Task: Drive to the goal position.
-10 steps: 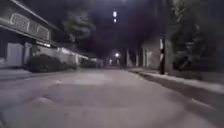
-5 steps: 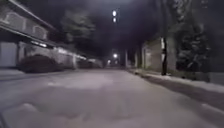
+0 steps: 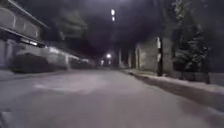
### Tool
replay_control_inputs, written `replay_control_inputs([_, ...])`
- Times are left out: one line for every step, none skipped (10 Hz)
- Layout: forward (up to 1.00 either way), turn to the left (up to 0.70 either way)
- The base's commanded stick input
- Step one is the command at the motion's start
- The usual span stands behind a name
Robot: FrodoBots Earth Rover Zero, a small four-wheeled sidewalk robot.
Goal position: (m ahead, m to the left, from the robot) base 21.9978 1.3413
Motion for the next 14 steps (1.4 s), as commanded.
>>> replay_control_inputs([0.70, 0.00])
replay_control_inputs([0.70, 0.00])
replay_control_inputs([0.70, 0.00])
replay_control_inputs([0.70, 0.00])
replay_control_inputs([0.70, 0.00])
replay_control_inputs([0.70, 0.00])
replay_control_inputs([0.70, 0.00])
replay_control_inputs([0.70, 0.00])
replay_control_inputs([0.70, 0.00])
replay_control_inputs([0.70, 0.00])
replay_control_inputs([0.70, 0.00])
replay_control_inputs([0.70, 0.00])
replay_control_inputs([0.70, 0.00])
replay_control_inputs([0.70, 0.00])
